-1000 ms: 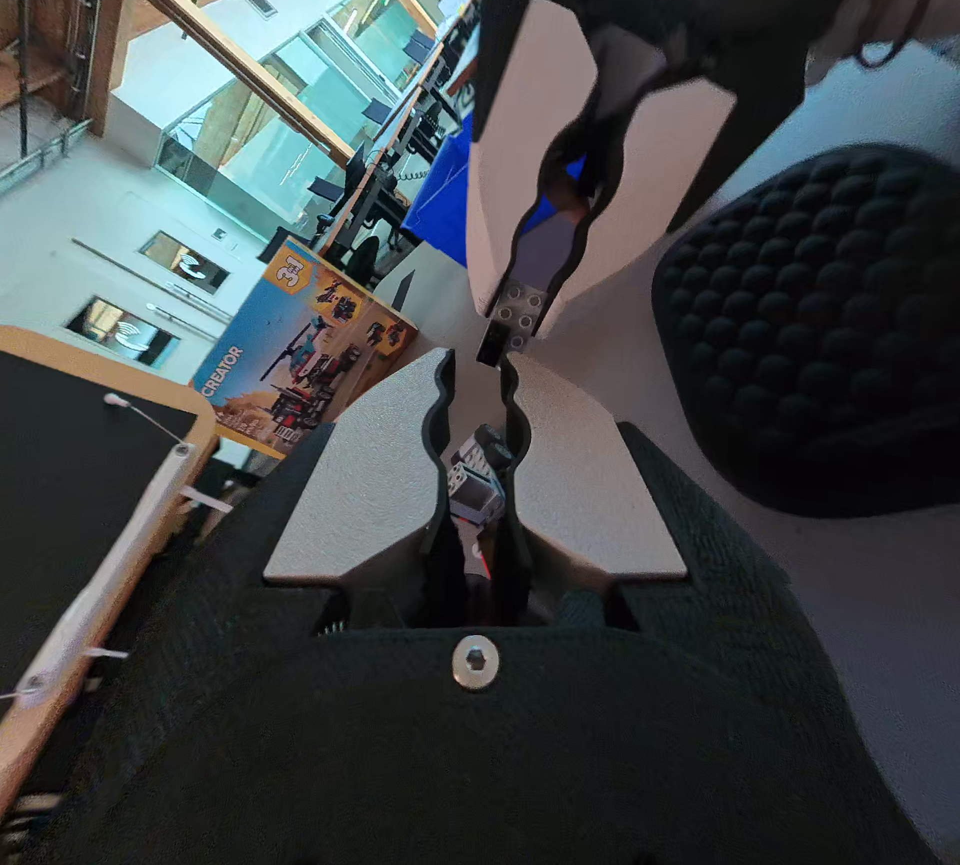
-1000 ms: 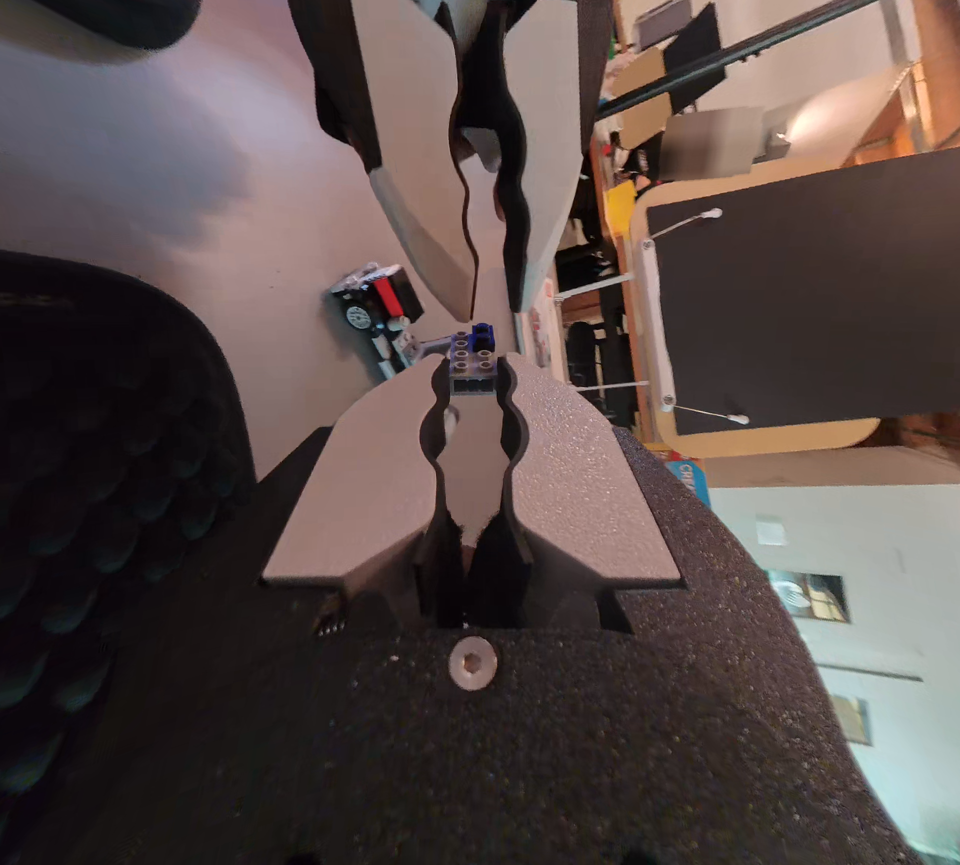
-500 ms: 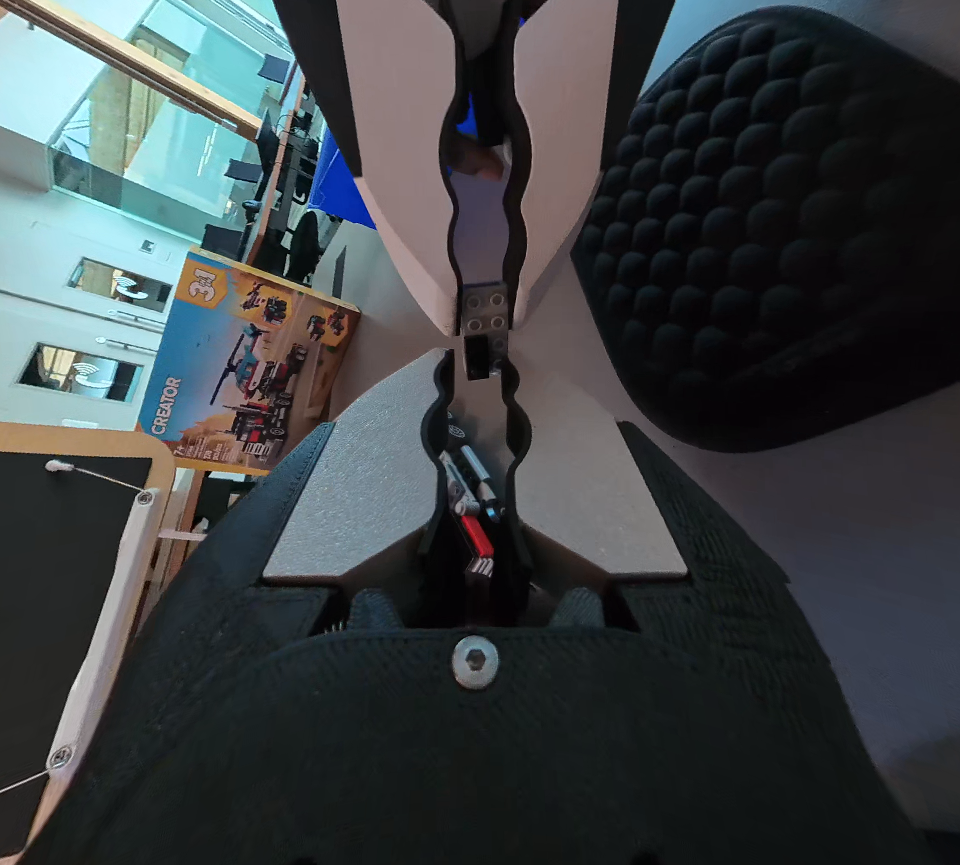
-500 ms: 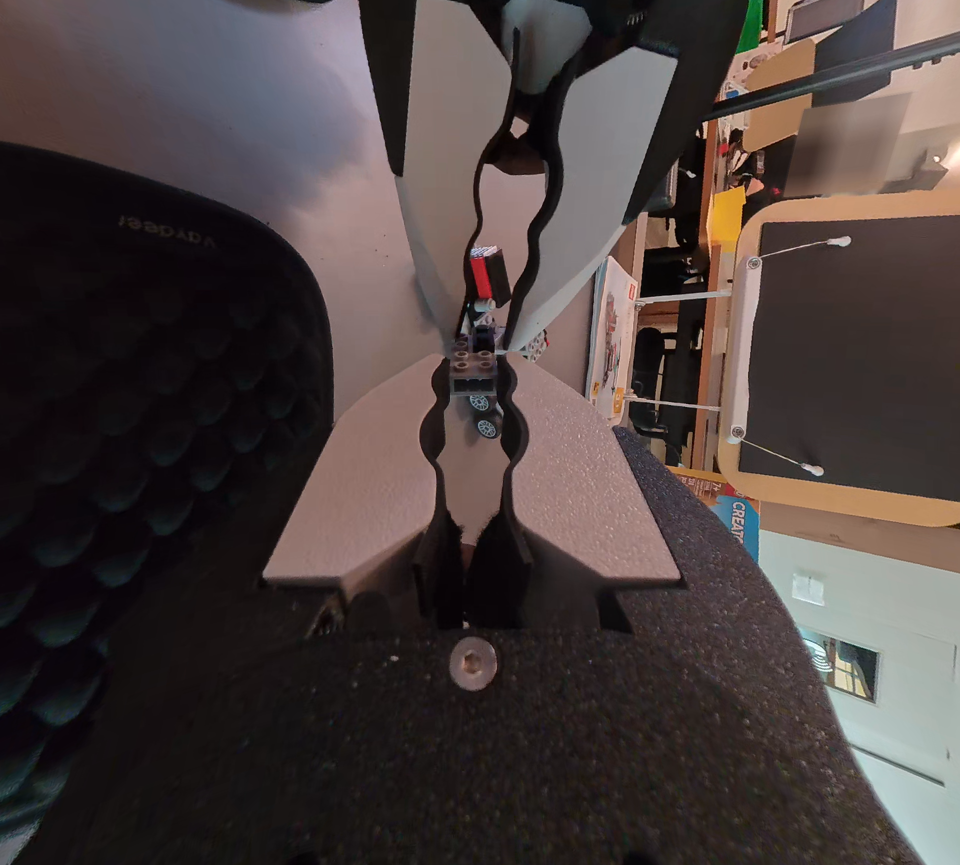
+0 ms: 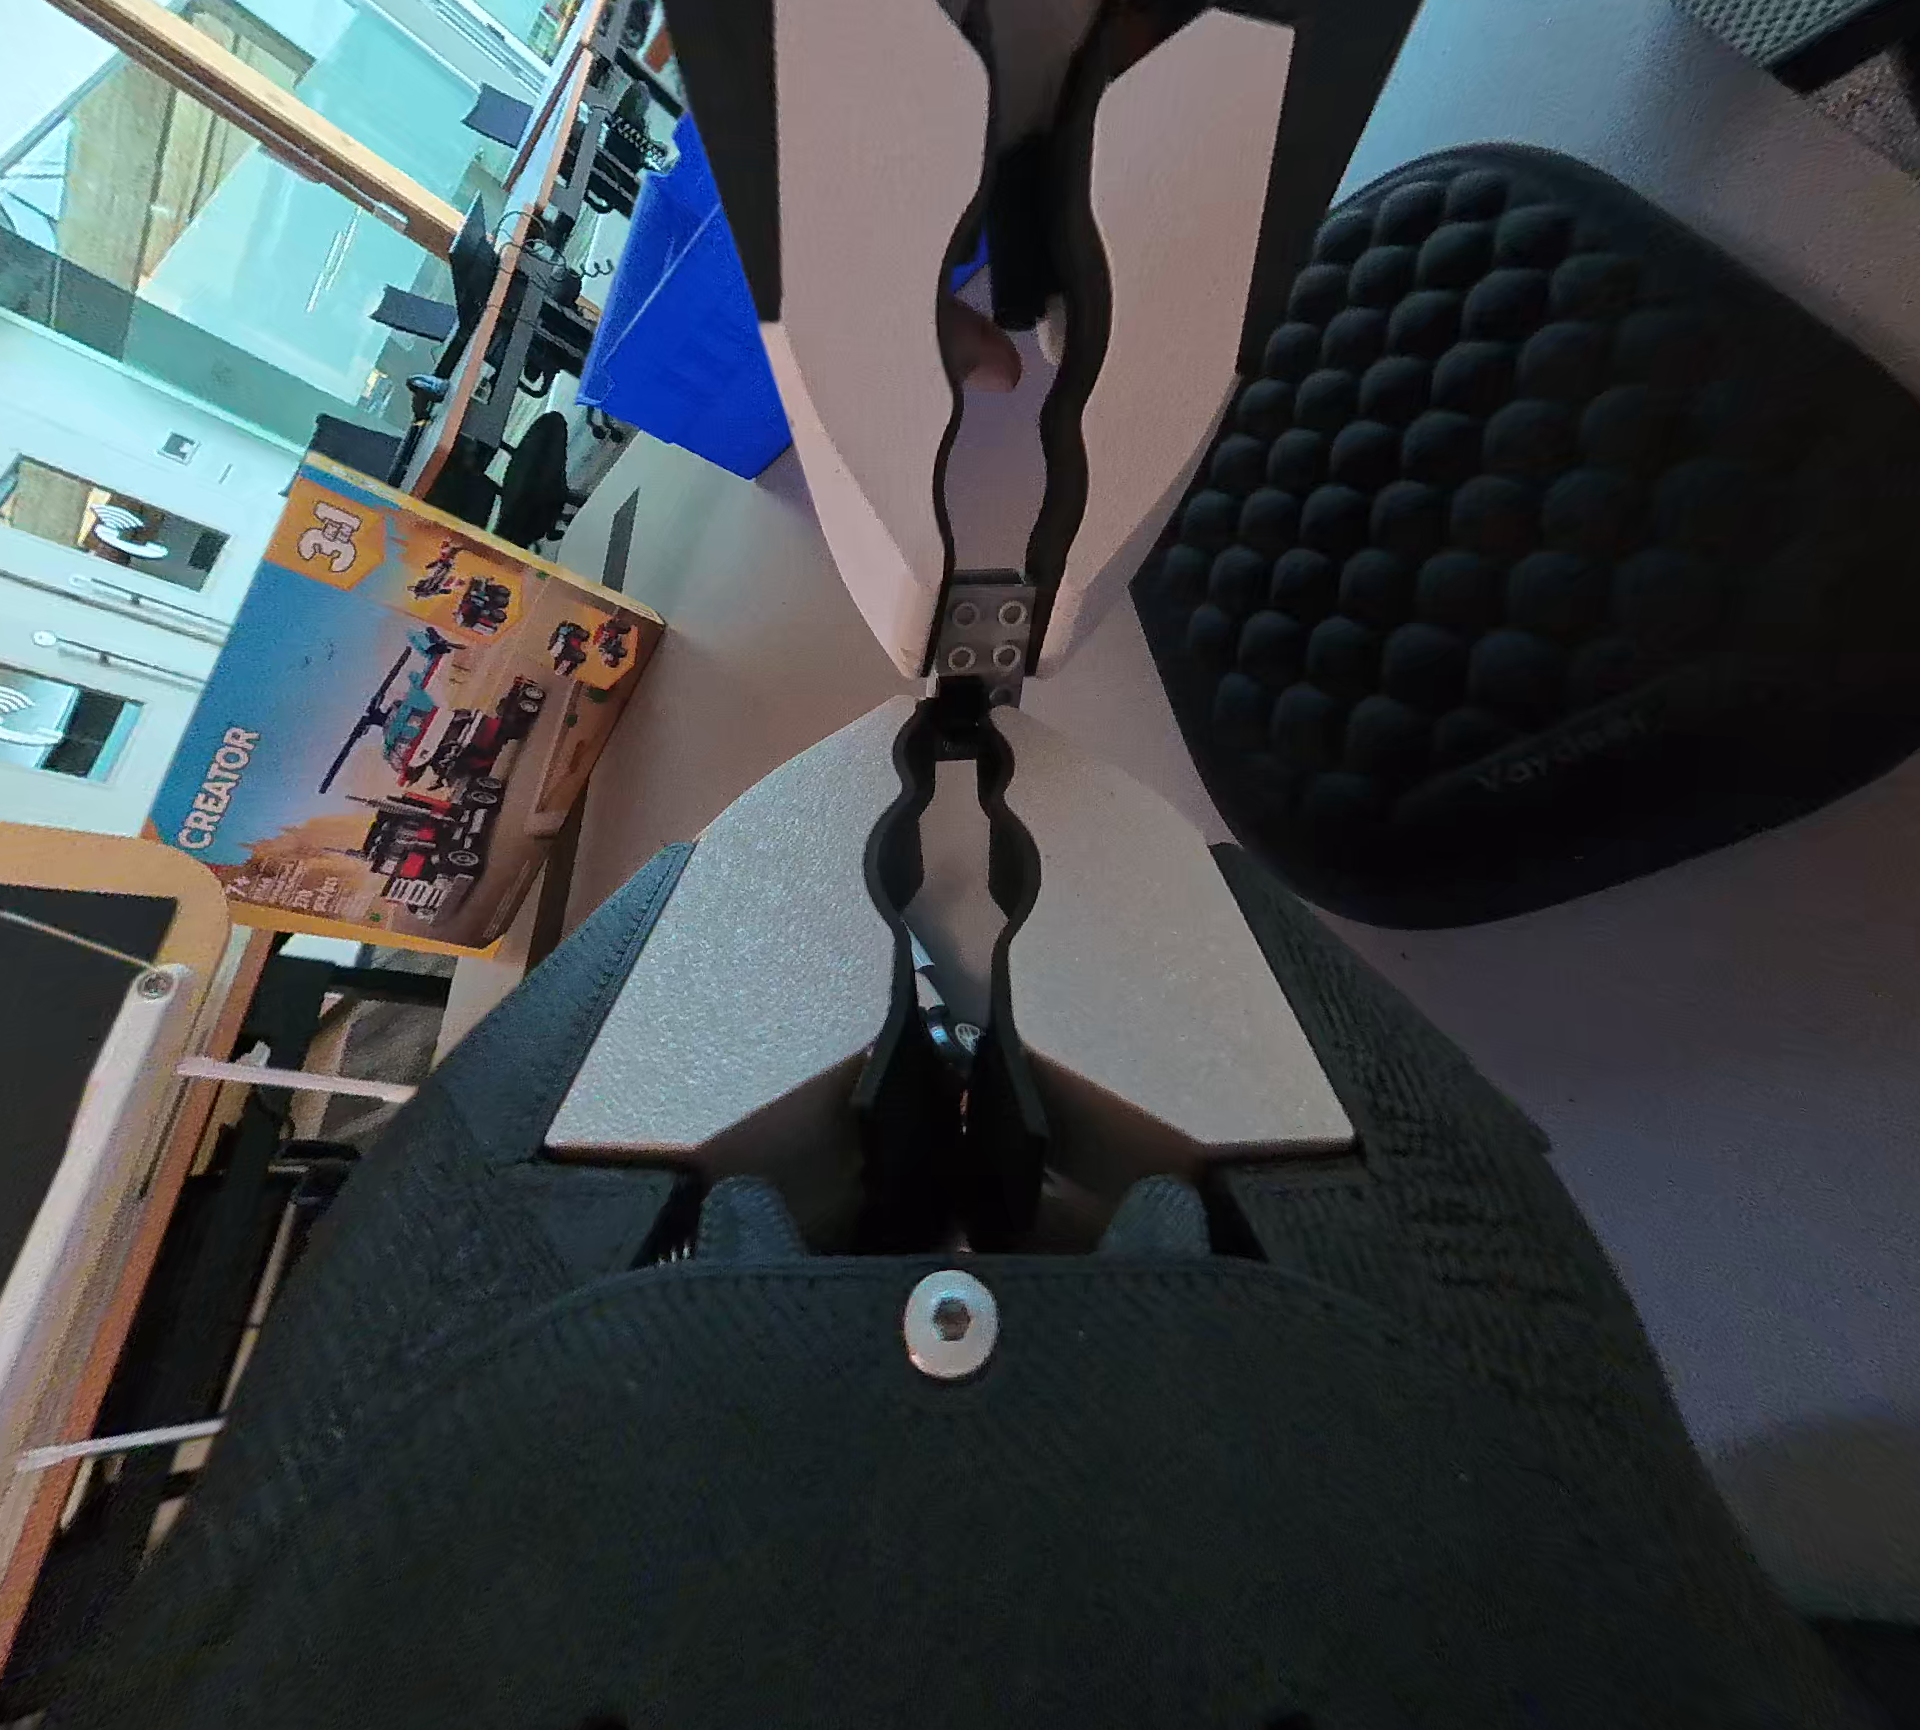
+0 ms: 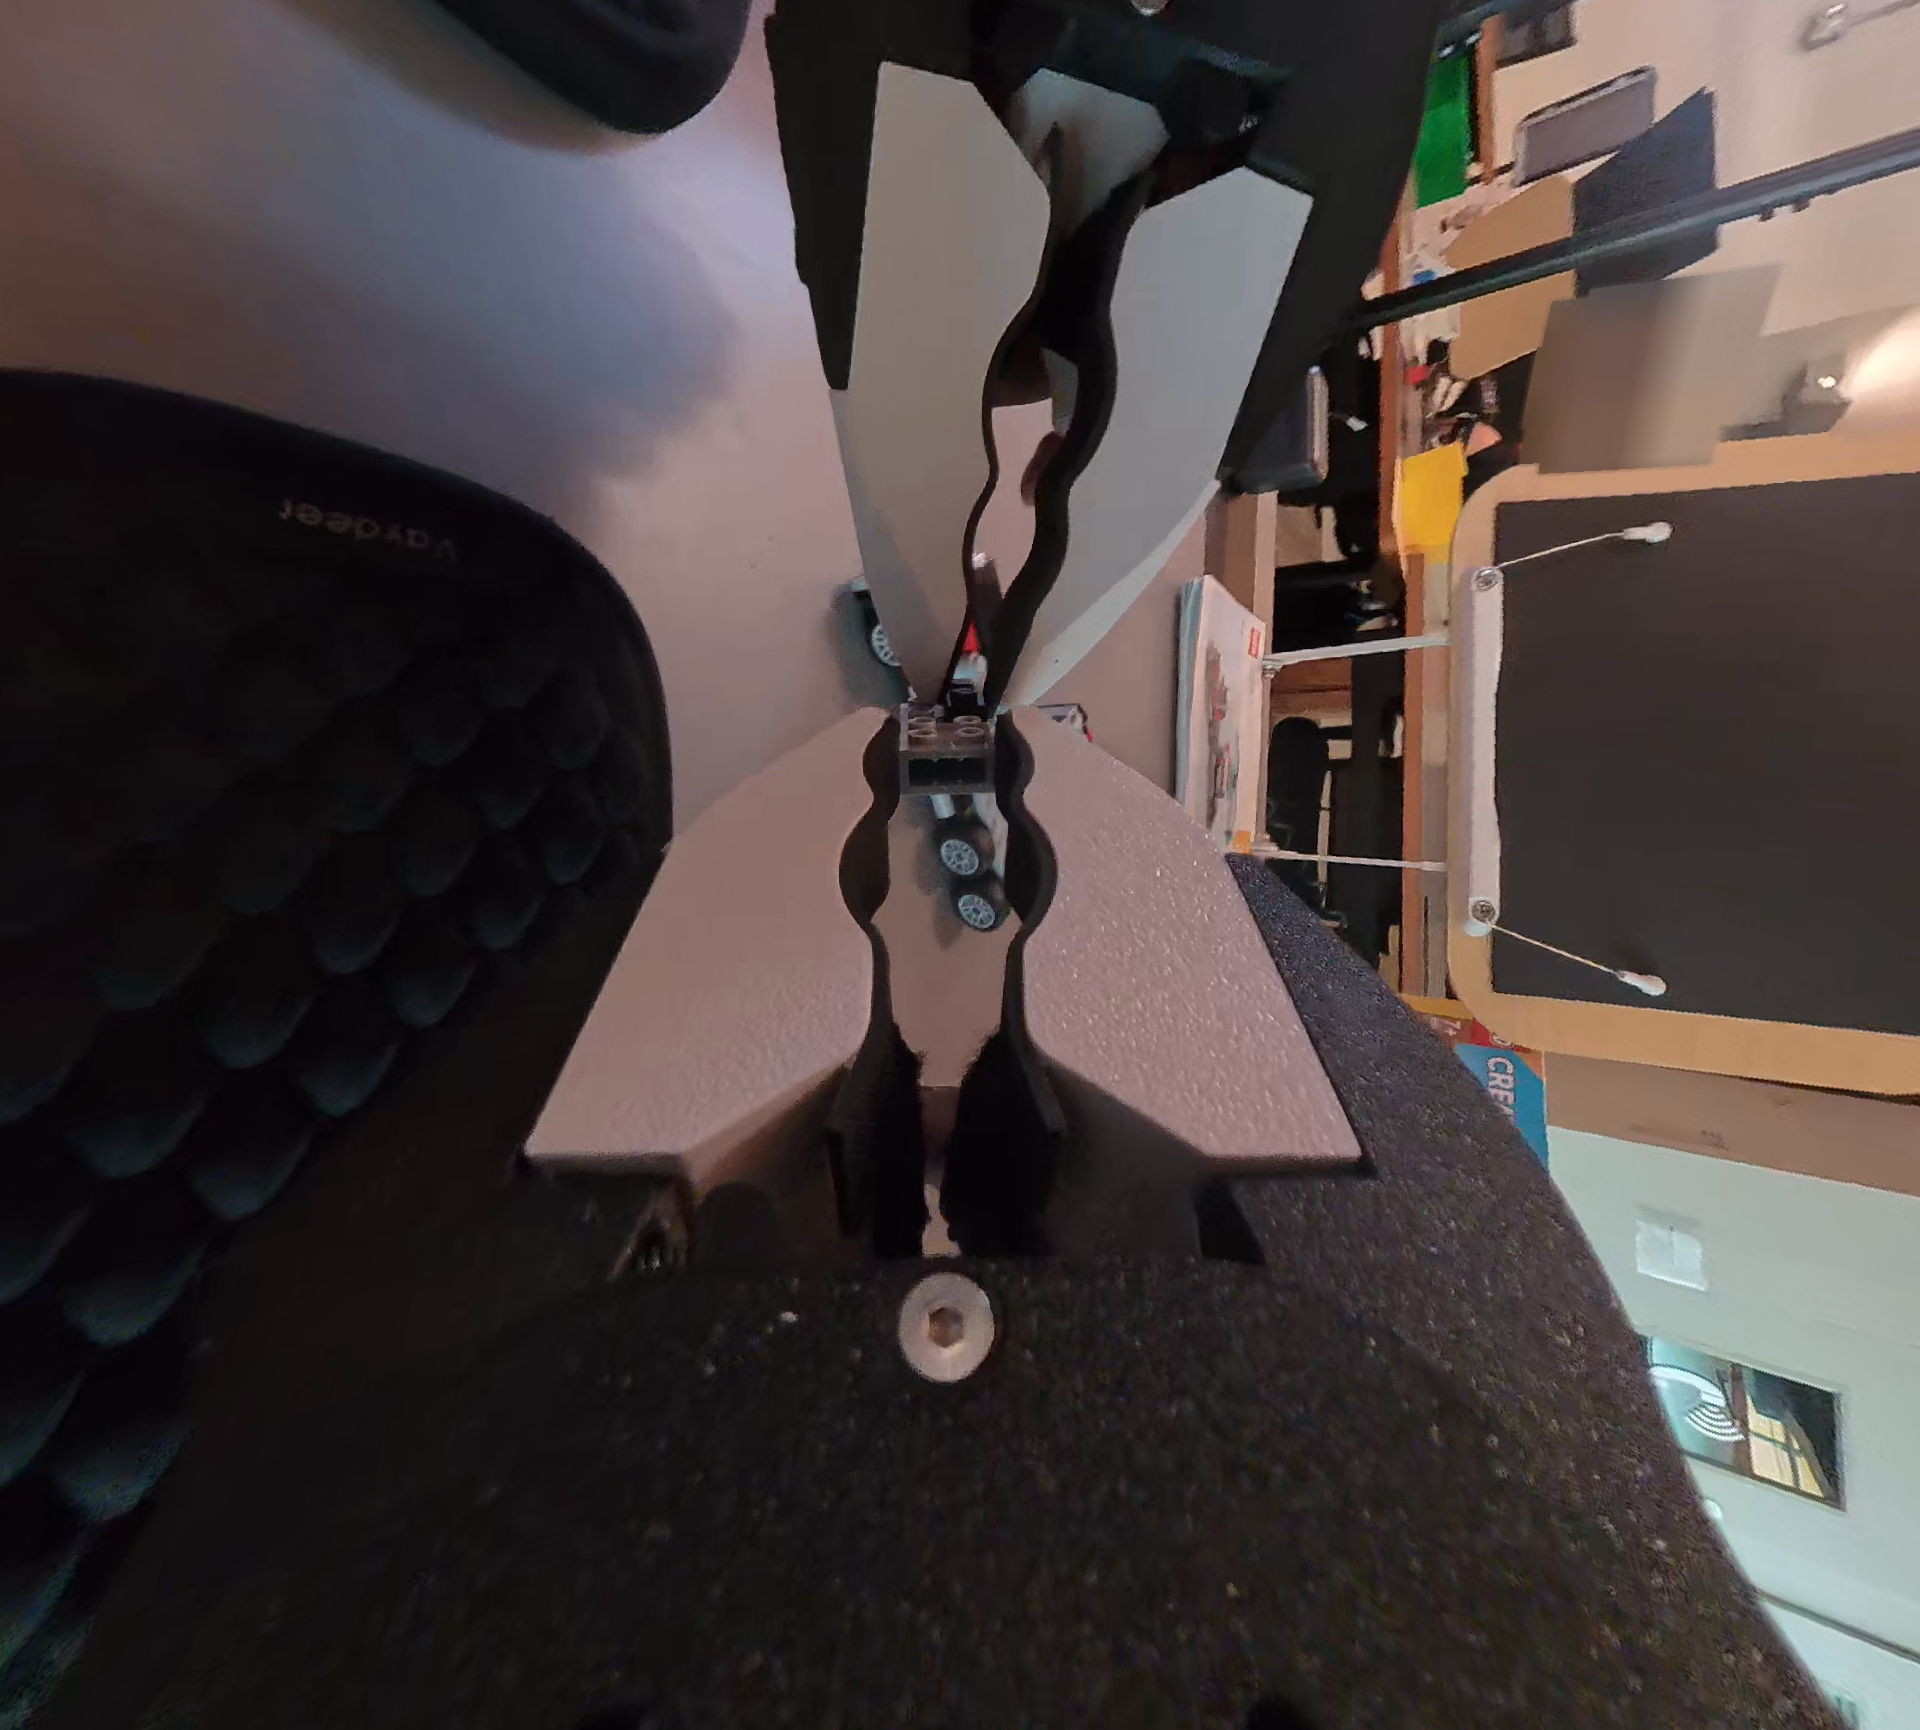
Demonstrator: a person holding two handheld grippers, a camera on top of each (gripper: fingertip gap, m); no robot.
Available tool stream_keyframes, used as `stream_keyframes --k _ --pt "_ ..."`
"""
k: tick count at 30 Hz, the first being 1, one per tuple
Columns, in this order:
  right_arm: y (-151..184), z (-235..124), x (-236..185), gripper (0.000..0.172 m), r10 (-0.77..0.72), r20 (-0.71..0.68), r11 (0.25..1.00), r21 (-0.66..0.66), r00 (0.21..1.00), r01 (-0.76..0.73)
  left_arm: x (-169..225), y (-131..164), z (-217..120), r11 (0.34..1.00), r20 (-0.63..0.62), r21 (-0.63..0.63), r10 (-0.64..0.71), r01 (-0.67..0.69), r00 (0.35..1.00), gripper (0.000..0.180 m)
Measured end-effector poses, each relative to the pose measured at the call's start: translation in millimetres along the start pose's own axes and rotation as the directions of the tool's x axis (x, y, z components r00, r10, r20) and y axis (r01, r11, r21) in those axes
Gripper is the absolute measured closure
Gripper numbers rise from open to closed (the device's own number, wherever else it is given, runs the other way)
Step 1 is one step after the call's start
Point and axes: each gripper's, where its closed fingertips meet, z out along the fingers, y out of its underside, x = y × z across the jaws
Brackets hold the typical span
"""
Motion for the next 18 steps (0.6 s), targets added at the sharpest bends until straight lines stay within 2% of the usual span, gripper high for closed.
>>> stream_keyframes --k 3,7,9,10,11,12,14,16,18 --pt "1 2 2 0.154 0.023 -0.018 1.000 0.006 1.000 -0.023 -3 0 -3 1.000 0.001 0.003 -0.031 0.031 1.000 0.173" --pt "18 8 6 0.155 0.116 -0.028 0.987 -0.111 0.993 -0.119 -9 1 -3 0.999 0.066 -0.019 0.037 -0.036 0.997 0.174" --pt "46 15 2 0.154 0.138 -0.027 0.955 -0.262 0.990 -0.140 -4 -25 -8 0.994 0.060 0.105 0.037 -0.043 0.998 0.175" --pt "48 18 1 0.154 0.137 -0.030 0.959 -0.246 0.990 -0.140 -5 -32 -9 0.992 0.091 0.104 0.068 -0.077 0.994 0.174" --pt "43 19 1 0.154 0.156 -0.029 0.969 -0.189 0.987 -0.158 -12 -30 -11 0.989 0.145 0.063 0.124 -0.134 0.982 0.174" --pt "38 17 4 0.154 0.158 -0.039 0.976 -0.143 0.987 -0.162 -19 -21 -14 0.991 0.165 0.037 0.123 -0.130 0.979 0.174" --pt "34 12 12 0.155 0.142 -0.078 0.983 -0.107 0.987 -0.150 -30 -4 -19 0.998 0.131 0.054 -0.025 0.018 0.991 0.174" --pt "31 8 14 0.155 0.173 -0.074 0.982 -0.064 0.982 -0.178 -44 1 -25 0.974 0.128 0.138 -0.195 0.177 0.972 0.174" --pt "21 6 2 0.155 0.291 0.057 0.956 0.020 0.955 -0.293 -53 -7 -32 0.905 0.078 0.262 -0.367 0.336 0.927 0.174"
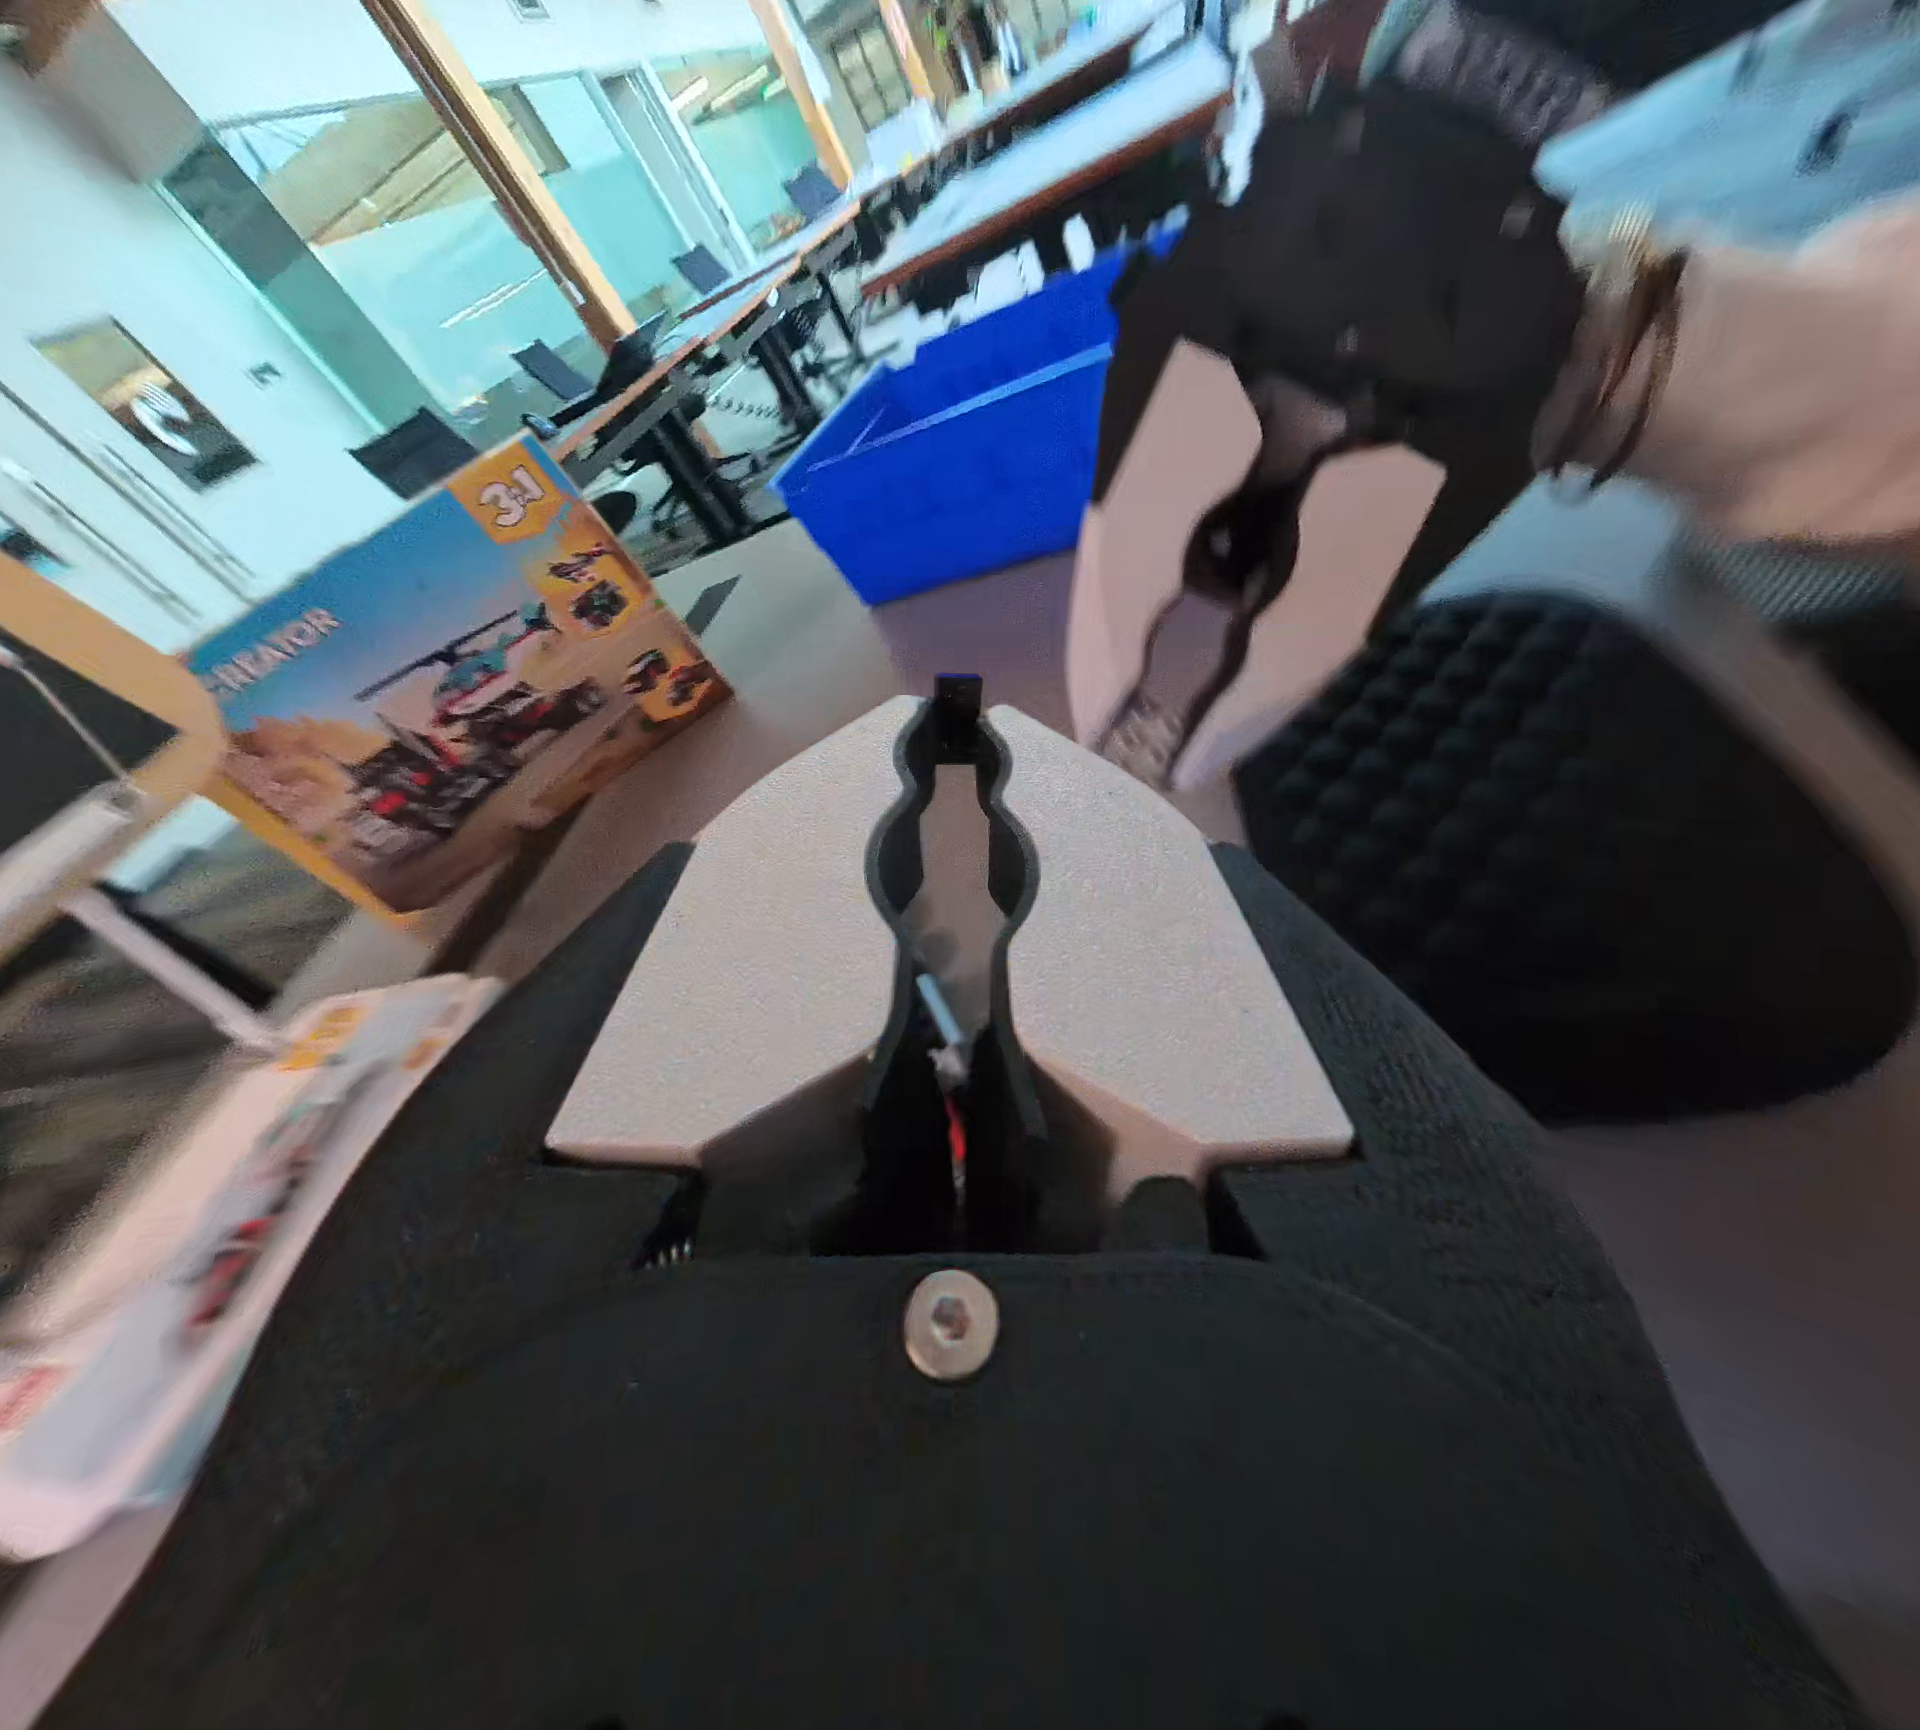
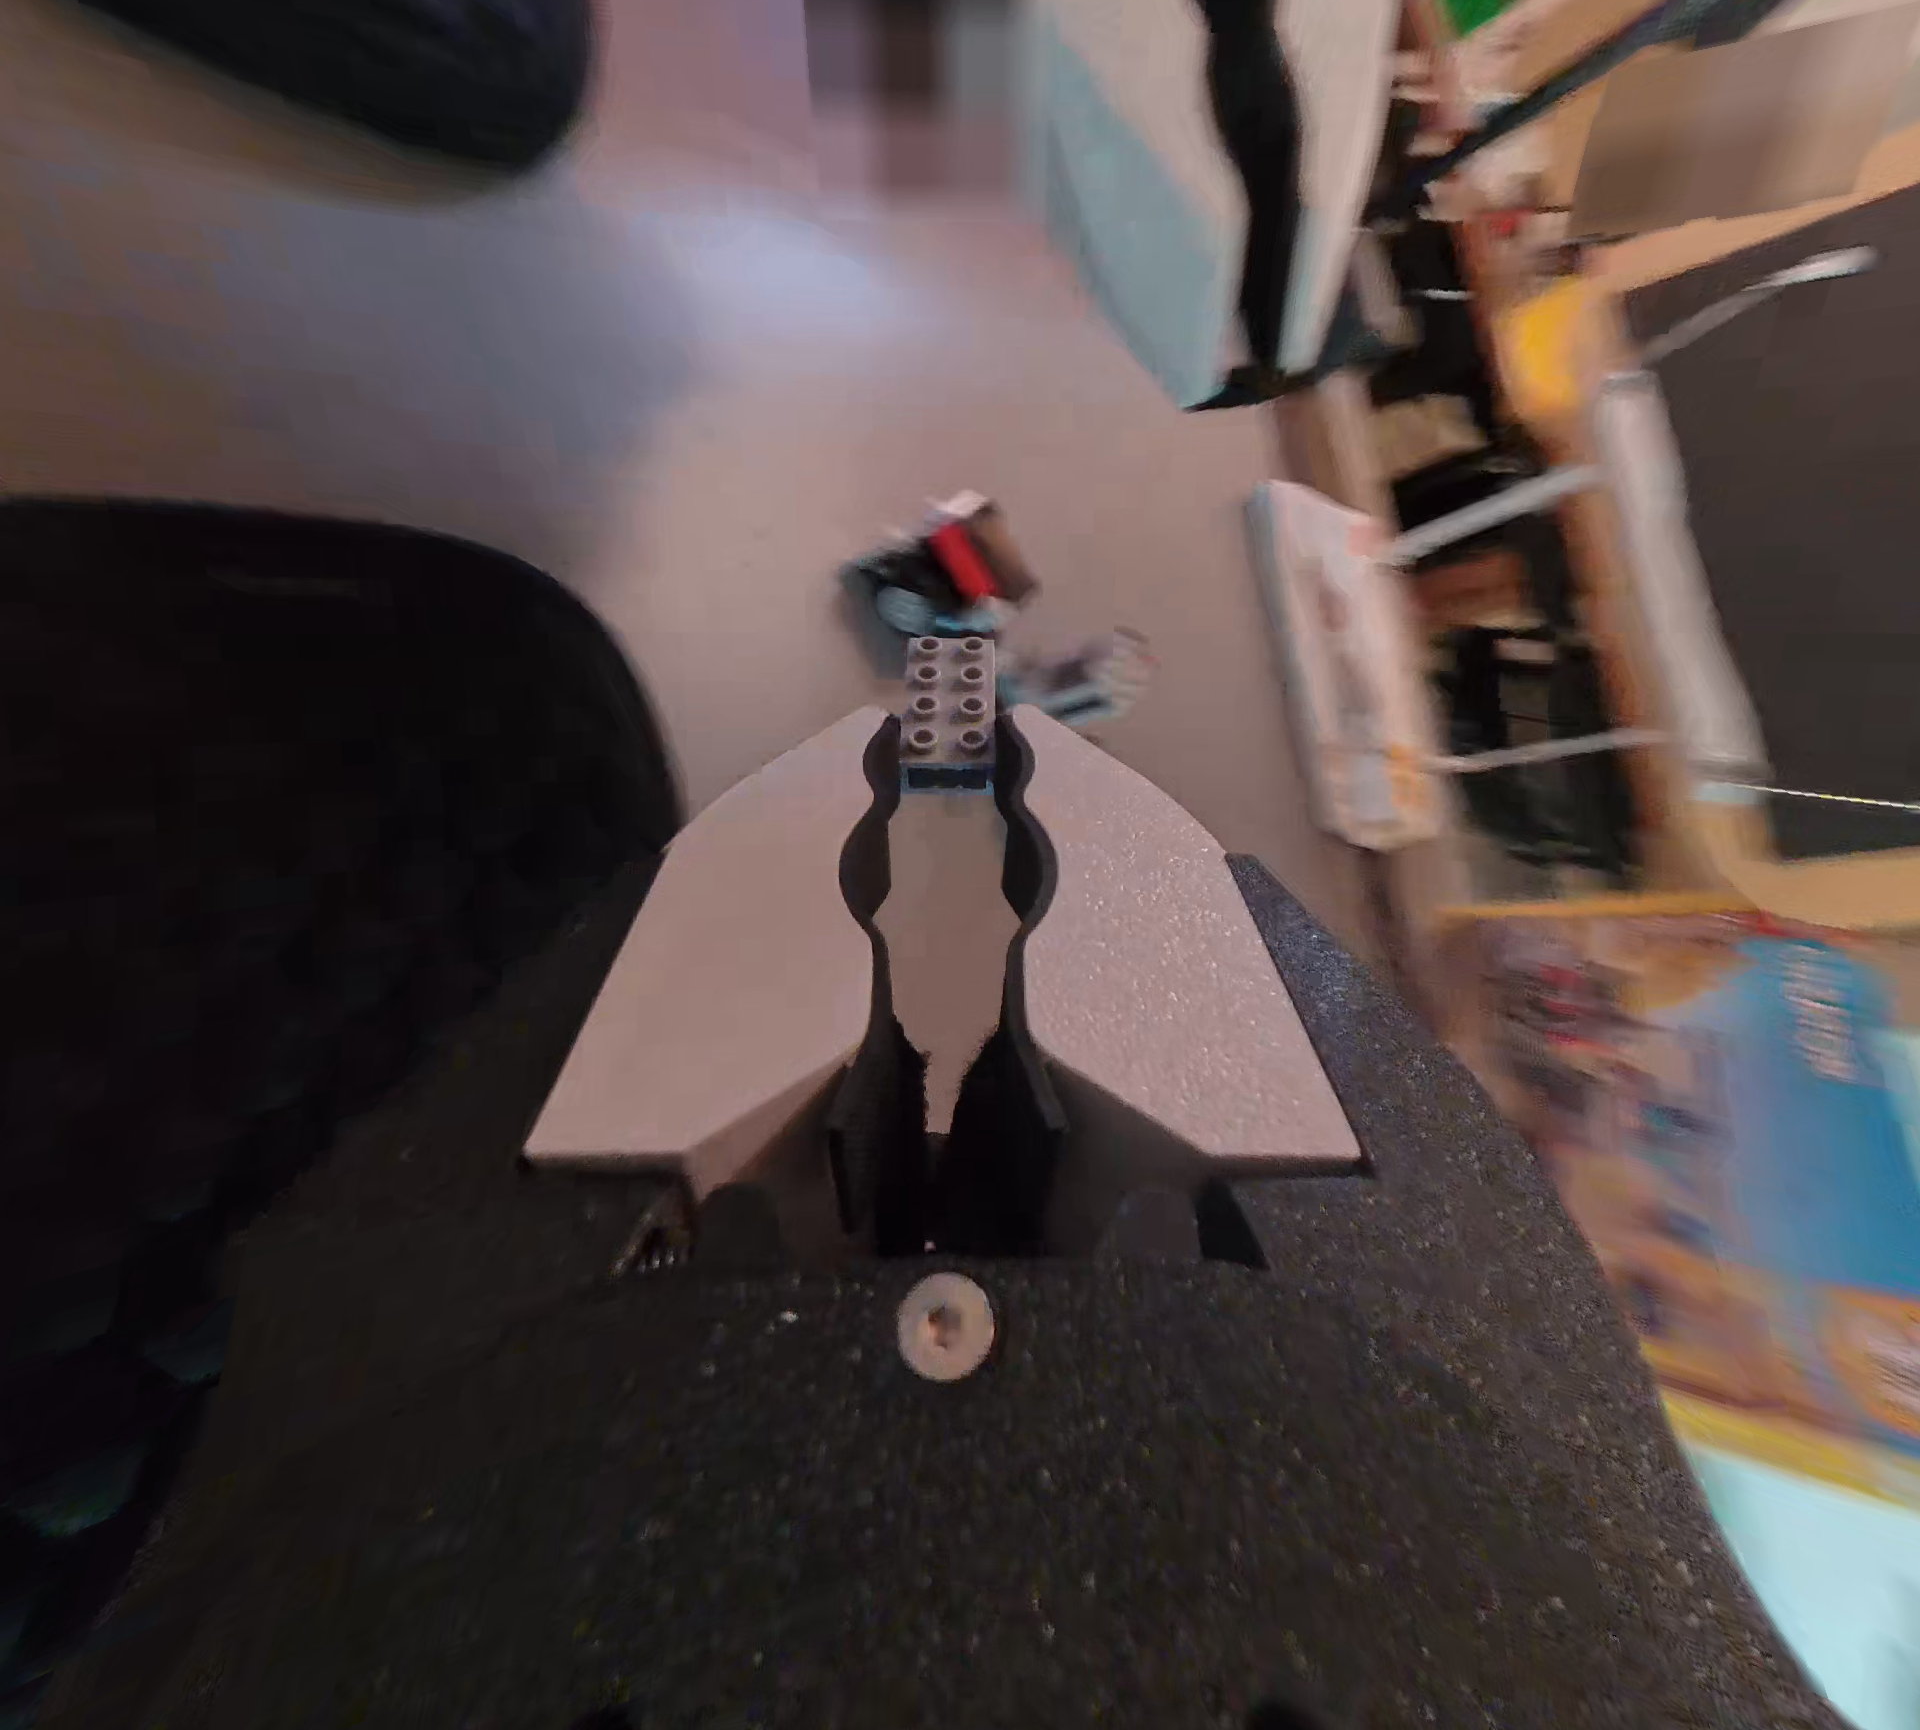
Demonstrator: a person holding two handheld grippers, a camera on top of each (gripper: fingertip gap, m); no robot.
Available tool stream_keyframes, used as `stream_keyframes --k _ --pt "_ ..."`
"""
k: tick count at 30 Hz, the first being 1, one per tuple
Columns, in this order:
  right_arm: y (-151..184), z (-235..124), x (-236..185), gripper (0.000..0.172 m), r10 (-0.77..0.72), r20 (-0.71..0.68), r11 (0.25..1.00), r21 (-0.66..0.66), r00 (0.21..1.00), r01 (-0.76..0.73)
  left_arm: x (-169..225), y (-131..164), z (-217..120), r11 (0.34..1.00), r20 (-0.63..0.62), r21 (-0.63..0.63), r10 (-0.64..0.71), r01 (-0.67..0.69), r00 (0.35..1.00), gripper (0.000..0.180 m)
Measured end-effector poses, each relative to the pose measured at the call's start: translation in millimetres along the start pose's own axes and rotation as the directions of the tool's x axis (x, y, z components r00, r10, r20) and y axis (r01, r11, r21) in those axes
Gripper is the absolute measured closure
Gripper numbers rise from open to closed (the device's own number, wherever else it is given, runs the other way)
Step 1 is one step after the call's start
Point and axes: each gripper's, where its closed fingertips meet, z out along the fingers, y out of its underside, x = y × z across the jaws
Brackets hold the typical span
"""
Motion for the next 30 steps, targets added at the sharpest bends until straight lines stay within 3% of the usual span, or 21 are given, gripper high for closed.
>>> stream_keyframes --k 2,3,8,11,13,16,18,20,22,25,28,30 --pt "-6 -5 -33 0.154 0.154 0.285 0.981 0.067 0.946 -0.180 -5 -7 -2 0.987 -0.014 0.066 -0.143 0.144 0.990 0.173" --pt "-7 -8 -39 0.154 0.188 0.350 0.968 0.091 0.918 -0.233 -6 -8 -3 0.978 -0.027 0.087 -0.189 0.191 0.982 0.173" --pt "7 -11 -70 0.155 0.267 0.542 0.949 -0.006 0.797 -0.314 -6 -13 -3 0.922 -0.102 0.156 -0.341 0.353 0.935 0.173" --pt "21 -5 -77 0.147 0.313 0.538 0.947 -0.115 0.782 -0.299 -5 -19 -5 0.852 -0.191 0.192 -0.454 0.487 0.870 0.173" --pt "20 -4 -67 0.122 0.321 0.493 0.944 -0.097 0.809 -0.315 -7 -23 -8 0.775 -0.266 0.209 -0.541 0.596 0.798 0.173" --pt "0 -12 -38 0.118 0.267 0.379 0.945 0.077 0.886 -0.318 -8 -28 -11 0.603 -0.411 0.183 -0.670 0.776 0.618 0.173" --pt "-24 -22 -5 0.126 0.198 0.182 0.927 0.285 0.963 -0.245 -3 -30 -11 0.496 -0.504 0.122 -0.715 0.860 0.484 0.173" --pt "-47 -41 32 0.134 0.181 -0.106 0.881 0.459 0.978 -0.113 5 -32 -10 0.427 -0.566 0.045 -0.734 0.903 0.376 0.173" --pt "-62 -51 39 0.139 0.124 -0.244 0.866 0.500 0.962 0.015 14 -33 -8 0.396 -0.601 -0.023 -0.739 0.918 0.304 0.173" --pt "-65 -39 33 0.139 -0.019 -0.324 0.912 0.382 0.946 0.149 23 -35 -7 0.370 -0.630 -0.077 -0.738 0.926 0.243 0.172" --pt "-69 -31 27 0.140 -0.049 -0.322 0.912 0.372 0.945 0.174 28 -34 -5 0.381 -0.631 -0.104 -0.739 0.919 0.235 0.172" --pt "-69 -28 26 0.156 -0.062 -0.334 0.915 0.358 0.941 0.188 31 -36 -6 0.389 -0.638 -0.110 -0.734 0.915 0.235 0.172"
